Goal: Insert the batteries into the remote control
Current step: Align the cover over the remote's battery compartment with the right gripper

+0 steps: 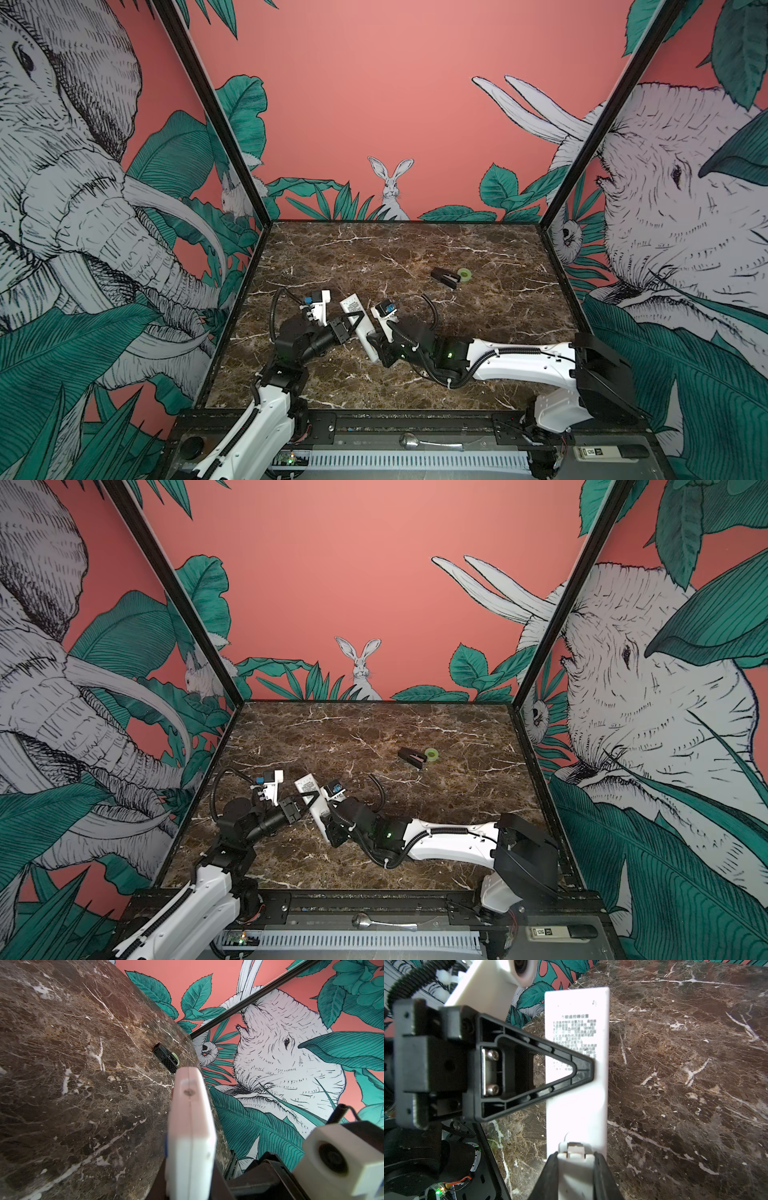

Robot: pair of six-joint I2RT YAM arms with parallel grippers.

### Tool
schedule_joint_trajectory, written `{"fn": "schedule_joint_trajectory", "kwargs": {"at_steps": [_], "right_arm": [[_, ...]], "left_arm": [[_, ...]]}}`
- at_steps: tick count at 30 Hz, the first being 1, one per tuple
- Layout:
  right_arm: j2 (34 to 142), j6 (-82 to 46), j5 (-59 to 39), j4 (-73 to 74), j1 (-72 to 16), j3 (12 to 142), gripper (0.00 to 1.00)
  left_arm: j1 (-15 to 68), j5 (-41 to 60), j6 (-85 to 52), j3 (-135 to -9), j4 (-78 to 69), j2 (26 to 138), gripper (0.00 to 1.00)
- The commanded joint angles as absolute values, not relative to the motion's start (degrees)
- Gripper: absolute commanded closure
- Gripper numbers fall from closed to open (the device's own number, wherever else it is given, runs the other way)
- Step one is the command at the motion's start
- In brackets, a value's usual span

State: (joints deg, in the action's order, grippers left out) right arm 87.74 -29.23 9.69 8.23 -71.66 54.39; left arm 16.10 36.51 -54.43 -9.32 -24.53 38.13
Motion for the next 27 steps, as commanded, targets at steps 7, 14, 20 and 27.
{"fn": "schedule_joint_trajectory", "kwargs": {"at_steps": [7, 14, 20, 27], "right_arm": [[89.1, -27.5, 12.6, 5.2, -73.2, 57.5, 0.87], [88.6, -27.6, 12.8, 4.8, -73.2, 57.4, 0.74], [88.0, -27.4, 12.8, 5.0, -73.3, 57.4, 0.61], [86.5, -26.7, 12.6, 3.1, -73.3, 58.5, 0.49]], "left_arm": [[16.3, 36.6, -55.5, -9.6, -27.4, 37.1, 1.00], [16.3, 36.7, -55.7, -9.7, -27.4, 37.1, 1.00], [16.3, 36.8, -55.4, -10.1, -27.2, 37.4, 1.00], [16.3, 36.9, -55.4, -10.0, -27.5, 37.7, 1.00]]}}
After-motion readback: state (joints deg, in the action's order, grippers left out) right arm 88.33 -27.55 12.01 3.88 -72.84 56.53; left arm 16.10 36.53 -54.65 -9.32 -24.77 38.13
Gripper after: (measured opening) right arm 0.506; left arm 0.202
